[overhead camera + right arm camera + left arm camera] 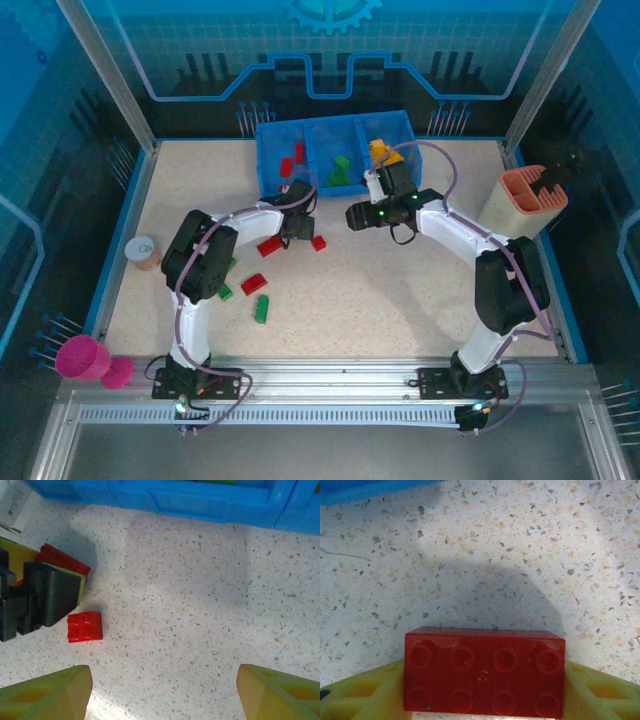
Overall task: Sort the legos into containers by color
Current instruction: Pick up the lego from the center of the table.
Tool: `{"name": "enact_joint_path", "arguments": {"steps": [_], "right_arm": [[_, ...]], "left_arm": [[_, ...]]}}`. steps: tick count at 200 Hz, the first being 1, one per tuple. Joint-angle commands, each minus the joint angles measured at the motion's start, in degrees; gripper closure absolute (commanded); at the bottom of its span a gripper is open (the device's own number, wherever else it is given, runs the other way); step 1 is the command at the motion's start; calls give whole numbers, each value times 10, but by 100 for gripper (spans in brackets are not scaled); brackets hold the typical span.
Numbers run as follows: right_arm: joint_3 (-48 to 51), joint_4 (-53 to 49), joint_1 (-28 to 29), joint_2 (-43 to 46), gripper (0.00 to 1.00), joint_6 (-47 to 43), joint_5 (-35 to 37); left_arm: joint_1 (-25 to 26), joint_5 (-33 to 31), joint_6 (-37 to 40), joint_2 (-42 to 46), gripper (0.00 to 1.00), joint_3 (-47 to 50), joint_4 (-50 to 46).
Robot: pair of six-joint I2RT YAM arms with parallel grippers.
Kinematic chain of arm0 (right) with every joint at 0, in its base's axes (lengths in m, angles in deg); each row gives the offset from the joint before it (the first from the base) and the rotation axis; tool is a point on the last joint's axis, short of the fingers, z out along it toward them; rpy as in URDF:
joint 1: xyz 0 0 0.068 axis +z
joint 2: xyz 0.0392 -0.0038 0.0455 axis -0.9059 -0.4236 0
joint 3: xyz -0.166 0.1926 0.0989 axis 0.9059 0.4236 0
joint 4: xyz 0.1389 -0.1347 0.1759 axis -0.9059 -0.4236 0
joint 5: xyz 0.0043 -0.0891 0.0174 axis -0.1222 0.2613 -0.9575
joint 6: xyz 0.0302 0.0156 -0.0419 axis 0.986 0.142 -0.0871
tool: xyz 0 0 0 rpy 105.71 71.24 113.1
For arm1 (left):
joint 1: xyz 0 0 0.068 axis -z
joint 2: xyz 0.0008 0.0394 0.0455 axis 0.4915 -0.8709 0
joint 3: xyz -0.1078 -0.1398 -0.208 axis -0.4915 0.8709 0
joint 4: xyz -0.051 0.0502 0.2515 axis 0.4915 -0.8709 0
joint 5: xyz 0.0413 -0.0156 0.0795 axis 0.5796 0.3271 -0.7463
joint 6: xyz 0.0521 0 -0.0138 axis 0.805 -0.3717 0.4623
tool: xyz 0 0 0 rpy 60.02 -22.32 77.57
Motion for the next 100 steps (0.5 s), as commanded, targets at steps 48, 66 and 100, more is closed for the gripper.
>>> {"name": "enact_joint_path", "arguments": {"steps": [48, 66, 100], "right_arm": [[54, -11, 2, 52, 22, 2, -8], [68, -12, 5, 60, 22, 4, -10], [84, -22, 22, 77, 22, 12, -6]], "left_arm": [[-5, -55, 32, 138, 50, -25, -22], [-9, -68, 47, 124, 50, -51, -13], [-32, -76, 59, 67, 50, -110, 11]]}}
